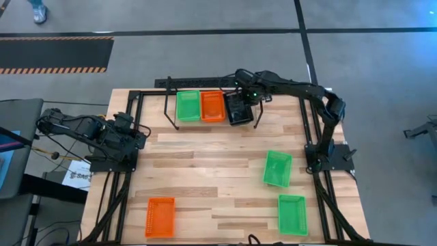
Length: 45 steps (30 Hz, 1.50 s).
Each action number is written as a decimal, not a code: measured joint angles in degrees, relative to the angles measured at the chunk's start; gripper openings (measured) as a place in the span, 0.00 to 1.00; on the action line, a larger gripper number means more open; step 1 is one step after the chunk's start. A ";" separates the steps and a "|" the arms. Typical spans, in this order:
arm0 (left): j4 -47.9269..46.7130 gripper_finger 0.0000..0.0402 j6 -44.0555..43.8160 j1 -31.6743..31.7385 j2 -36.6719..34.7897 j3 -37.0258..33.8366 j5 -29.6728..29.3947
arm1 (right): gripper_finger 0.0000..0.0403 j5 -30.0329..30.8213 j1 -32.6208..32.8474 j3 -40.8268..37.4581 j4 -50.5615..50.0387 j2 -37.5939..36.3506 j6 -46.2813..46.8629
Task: Stack baskets on shelf by color
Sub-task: Stack the black bin on top of the black bin on the shelf
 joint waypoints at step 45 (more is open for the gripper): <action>0.00 0.36 -0.03 0.01 0.00 0.02 0.14 | 0.38 1.54 8.04 13.33 -8.14 -0.20 -7.33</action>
